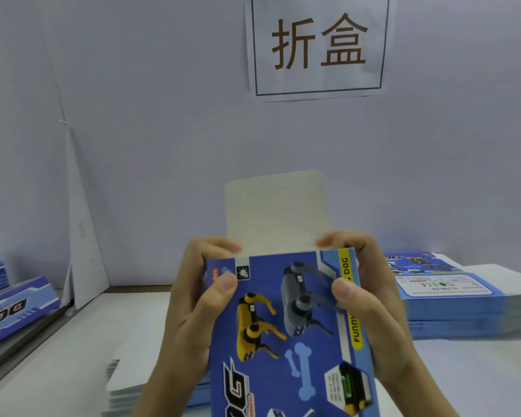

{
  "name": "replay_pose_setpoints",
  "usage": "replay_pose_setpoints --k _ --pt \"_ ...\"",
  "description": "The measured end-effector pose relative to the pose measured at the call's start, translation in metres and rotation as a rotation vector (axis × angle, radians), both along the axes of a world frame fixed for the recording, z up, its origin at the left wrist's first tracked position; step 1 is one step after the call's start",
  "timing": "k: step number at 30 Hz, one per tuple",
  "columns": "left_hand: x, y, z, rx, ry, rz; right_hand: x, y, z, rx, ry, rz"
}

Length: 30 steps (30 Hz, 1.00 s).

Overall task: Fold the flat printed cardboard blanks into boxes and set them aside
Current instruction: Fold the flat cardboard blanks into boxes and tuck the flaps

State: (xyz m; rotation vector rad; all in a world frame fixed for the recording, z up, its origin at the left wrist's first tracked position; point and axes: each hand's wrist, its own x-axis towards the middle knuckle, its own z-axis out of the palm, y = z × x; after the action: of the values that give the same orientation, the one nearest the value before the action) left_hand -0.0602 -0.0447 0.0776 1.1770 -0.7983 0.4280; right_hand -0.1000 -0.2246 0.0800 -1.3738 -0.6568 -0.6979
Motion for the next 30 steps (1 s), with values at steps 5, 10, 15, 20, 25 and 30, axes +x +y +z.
replay_pose_setpoints --k 5,10,15,20,25,30 --pt "-0.005 0.003 0.015 0.268 -0.126 0.371 0.000 -0.001 0.007 0.050 -0.196 -0.448" --pt "-0.019 -0.004 0.017 0.581 -0.210 0.355 -0.004 0.012 0.010 0.014 -0.324 -0.592" --pt "-0.030 -0.013 0.018 0.683 -0.248 0.587 -0.010 0.020 0.014 0.052 -0.316 -0.396" --pt "-0.025 0.006 0.031 0.741 -0.435 0.814 -0.017 -0.009 0.033 0.329 -0.165 -0.206" --pt "-0.019 0.006 0.036 0.728 -0.439 0.754 -0.020 -0.016 0.035 0.263 -0.144 -0.363" --pt "-0.014 0.012 0.030 0.793 -0.395 0.636 -0.017 -0.022 0.036 0.298 0.255 -0.144"
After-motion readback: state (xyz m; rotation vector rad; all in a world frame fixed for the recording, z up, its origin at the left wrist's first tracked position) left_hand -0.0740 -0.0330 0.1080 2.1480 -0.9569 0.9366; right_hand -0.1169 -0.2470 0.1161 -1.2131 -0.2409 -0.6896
